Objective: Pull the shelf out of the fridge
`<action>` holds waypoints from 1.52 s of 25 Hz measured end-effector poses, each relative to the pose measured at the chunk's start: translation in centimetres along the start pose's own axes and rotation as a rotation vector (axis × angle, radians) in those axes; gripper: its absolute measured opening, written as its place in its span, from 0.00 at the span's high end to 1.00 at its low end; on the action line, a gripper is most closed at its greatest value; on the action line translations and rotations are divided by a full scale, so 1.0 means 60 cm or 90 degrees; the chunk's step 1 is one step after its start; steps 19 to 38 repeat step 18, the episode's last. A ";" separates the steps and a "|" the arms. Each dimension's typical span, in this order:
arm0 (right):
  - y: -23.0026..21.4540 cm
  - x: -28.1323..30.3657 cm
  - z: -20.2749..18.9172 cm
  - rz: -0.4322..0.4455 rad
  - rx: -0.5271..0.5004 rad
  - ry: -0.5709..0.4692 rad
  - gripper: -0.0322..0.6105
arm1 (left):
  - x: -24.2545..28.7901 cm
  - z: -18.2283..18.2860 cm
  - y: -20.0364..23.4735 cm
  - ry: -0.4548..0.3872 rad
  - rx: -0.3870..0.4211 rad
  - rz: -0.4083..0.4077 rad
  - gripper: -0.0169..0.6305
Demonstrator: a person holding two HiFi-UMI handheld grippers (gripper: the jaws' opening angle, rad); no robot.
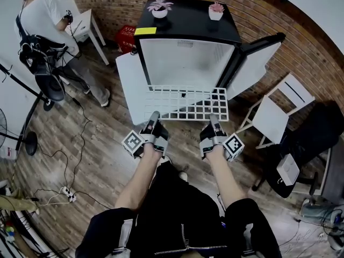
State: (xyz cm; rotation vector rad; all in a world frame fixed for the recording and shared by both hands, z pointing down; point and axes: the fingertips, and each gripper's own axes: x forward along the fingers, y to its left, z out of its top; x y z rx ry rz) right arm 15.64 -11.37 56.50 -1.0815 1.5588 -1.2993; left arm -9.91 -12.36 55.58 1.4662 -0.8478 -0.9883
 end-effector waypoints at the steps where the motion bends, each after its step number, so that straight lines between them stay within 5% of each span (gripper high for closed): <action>1: -0.001 0.000 0.000 -0.001 0.001 0.000 0.90 | 0.000 0.000 -0.002 -0.001 0.000 -0.002 0.92; 38: -0.014 -0.007 0.001 -0.007 0.004 0.009 0.90 | -0.006 -0.007 0.001 -0.009 -0.001 -0.004 0.92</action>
